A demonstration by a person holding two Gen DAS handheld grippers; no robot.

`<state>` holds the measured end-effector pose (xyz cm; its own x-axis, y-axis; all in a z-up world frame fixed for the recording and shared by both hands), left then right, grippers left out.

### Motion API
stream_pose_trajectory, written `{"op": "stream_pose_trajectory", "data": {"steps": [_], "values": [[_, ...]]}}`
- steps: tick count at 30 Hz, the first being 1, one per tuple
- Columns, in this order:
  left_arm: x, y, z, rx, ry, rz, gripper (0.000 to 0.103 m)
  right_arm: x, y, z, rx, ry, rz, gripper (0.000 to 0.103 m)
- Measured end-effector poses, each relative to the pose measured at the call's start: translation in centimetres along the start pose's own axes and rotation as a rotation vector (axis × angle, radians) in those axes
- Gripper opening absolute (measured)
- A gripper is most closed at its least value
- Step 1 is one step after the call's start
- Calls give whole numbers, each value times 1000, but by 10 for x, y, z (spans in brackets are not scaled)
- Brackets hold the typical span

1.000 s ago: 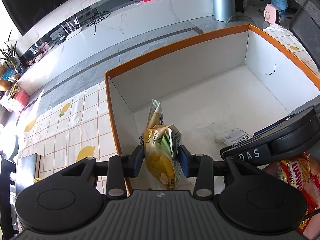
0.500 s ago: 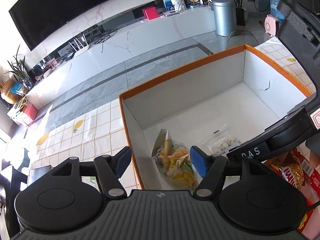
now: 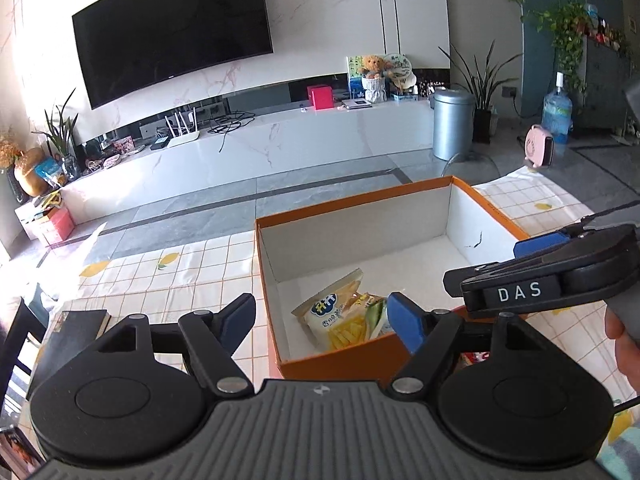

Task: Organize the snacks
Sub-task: 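Open both tools to release the bags and withdraw from the box, then grasp the green raisin bag with left tool while right tool grasps red chocolate bar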

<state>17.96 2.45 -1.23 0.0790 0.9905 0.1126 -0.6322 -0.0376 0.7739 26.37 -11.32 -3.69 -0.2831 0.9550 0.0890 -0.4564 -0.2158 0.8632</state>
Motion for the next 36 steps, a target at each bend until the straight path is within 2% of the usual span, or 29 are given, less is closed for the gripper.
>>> {"op": "stream_pose_trajectory", "data": {"steps": [4, 12, 19, 24, 28, 32, 36], "values": [[-3, 15, -15, -11, 39, -45, 89, -2, 27, -27, -88, 13, -8, 74], [-16, 23, -50, 22, 65, -132, 89, -6, 58, -97, -211, 4, -13, 80], [-19, 15, -78, 90, 99, -213, 89, -15, 51, -151, -173, -6, -29, 81], [-22, 5, -98, 140, 140, -262, 89, -23, 40, -175, -128, -37, -50, 81], [-31, -6, -111, 183, 124, -259, 89, -30, 29, -189, -93, -61, -69, 80], [-39, -19, -123, 230, 148, -259, 86, -34, 17, -195, -54, -63, -87, 80], [-44, -24, -123, 226, 149, -282, 82, -40, 9, -193, -22, -85, -117, 76]]}}
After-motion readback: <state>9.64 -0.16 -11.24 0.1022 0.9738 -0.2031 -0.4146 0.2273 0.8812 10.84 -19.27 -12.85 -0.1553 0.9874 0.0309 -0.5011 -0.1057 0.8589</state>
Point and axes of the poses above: each gripper's, at about its wrist camera, not at the fingertips, and y roughly against the way its jaws point, x to its left, z to its top, the point moved 8 cm from there along -y, roughly the way its jaws point, and after that the axes turned 14 degrees about x, right-handed, at the moved point
